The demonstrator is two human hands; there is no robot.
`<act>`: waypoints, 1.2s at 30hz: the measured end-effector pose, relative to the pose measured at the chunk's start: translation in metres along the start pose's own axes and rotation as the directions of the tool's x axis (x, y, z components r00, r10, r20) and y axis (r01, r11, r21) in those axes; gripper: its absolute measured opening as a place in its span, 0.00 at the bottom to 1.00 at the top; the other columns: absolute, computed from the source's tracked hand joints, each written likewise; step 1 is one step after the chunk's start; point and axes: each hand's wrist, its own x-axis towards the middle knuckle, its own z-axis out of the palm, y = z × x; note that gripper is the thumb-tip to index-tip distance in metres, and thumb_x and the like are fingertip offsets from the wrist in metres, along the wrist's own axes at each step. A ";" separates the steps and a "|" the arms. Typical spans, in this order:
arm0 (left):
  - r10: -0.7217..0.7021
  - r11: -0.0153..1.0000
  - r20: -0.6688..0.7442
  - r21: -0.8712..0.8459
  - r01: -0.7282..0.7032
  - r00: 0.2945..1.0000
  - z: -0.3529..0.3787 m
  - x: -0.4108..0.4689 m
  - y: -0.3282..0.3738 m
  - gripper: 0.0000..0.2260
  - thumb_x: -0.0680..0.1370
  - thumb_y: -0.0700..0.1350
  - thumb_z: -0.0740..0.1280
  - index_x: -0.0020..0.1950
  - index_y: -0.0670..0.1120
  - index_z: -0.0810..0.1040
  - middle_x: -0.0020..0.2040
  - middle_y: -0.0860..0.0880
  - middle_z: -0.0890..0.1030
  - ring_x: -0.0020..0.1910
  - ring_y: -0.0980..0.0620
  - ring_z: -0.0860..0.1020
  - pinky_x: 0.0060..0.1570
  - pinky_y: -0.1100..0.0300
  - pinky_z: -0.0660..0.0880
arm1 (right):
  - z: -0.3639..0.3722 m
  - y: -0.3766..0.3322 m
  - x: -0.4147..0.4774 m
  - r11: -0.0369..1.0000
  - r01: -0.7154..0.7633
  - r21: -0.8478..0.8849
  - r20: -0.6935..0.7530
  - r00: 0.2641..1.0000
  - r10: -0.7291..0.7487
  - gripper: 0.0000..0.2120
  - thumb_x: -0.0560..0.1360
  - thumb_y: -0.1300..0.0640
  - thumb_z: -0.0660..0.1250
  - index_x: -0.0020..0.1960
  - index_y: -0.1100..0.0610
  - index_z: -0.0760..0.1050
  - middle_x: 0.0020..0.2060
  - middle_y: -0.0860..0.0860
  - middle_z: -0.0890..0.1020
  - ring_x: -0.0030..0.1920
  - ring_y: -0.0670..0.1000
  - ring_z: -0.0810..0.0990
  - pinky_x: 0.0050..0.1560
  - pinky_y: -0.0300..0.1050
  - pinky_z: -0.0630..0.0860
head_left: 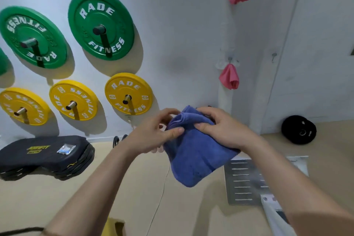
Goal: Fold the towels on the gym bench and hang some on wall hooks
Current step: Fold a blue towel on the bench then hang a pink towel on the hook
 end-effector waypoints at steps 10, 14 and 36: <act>0.135 0.956 -0.420 -0.183 -0.230 0.897 0.013 0.180 0.042 0.18 0.81 0.53 0.58 0.36 0.45 0.67 0.31 0.54 0.67 0.31 0.57 0.66 0.33 0.64 0.64 | -0.115 0.031 0.097 0.998 0.052 -0.031 -0.059 0.997 -0.054 0.14 0.70 0.53 0.73 0.52 0.44 0.71 0.36 0.46 0.79 0.38 0.50 0.79 0.46 0.49 0.77; 0.009 0.923 -0.483 -0.332 -0.193 0.875 0.004 0.252 0.033 0.20 0.82 0.54 0.55 0.40 0.40 0.69 0.33 0.50 0.68 0.32 0.56 0.67 0.34 0.63 0.66 | -0.161 0.055 0.133 0.997 0.030 0.070 -0.072 0.997 -0.025 0.14 0.72 0.56 0.73 0.53 0.43 0.73 0.47 0.50 0.80 0.45 0.51 0.80 0.48 0.45 0.78; 0.395 0.856 -0.144 -0.299 -0.421 0.907 -0.004 0.555 0.106 0.08 0.80 0.49 0.62 0.51 0.50 0.81 0.47 0.54 0.83 0.50 0.57 0.80 0.51 0.64 0.75 | -0.379 0.118 0.314 0.980 -0.027 -0.197 -0.276 0.961 -0.029 0.10 0.72 0.53 0.72 0.35 0.56 0.78 0.29 0.44 0.73 0.32 0.43 0.71 0.36 0.37 0.68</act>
